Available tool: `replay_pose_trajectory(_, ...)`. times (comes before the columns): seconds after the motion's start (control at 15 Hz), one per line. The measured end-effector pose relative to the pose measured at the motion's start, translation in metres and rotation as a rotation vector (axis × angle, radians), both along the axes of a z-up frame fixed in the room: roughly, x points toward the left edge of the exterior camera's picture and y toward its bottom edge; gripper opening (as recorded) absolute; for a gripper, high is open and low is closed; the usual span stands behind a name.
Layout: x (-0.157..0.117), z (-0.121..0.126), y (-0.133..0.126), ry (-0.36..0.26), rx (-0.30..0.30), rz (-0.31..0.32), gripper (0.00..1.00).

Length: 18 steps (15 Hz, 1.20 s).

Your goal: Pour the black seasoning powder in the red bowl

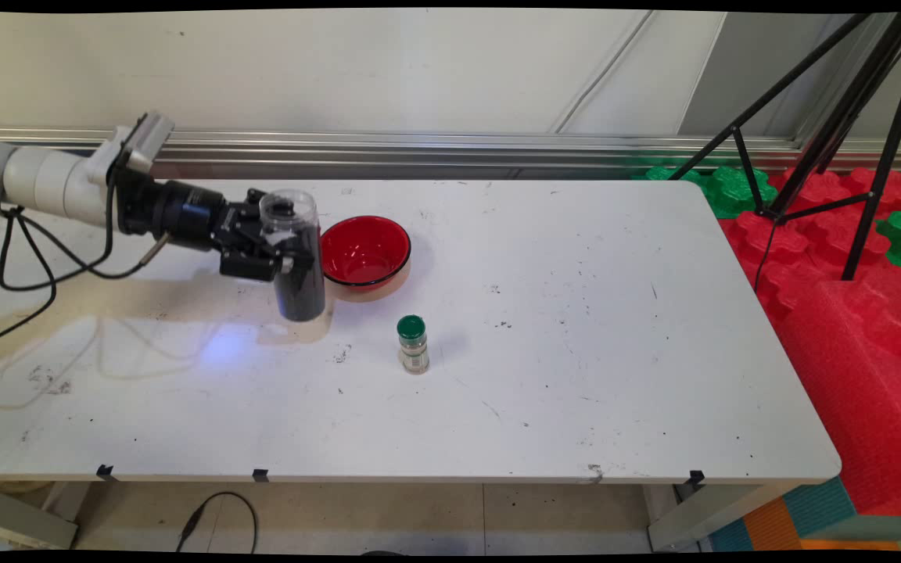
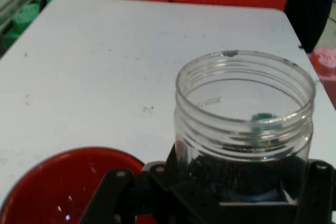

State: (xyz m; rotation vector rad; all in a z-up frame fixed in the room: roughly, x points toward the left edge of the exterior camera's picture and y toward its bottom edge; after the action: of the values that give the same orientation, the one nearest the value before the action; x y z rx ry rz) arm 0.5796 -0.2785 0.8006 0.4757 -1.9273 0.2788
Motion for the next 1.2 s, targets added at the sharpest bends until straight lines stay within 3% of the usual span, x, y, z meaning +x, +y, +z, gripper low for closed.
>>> replay_pose_trajectory(0.53,-0.006,0.042,-0.023,0.037,-0.010,0.076,0.00)
replay_pose_trajectory(1.2,-0.010,0.077,-0.068,0.025,-0.070,0.190,0.00)
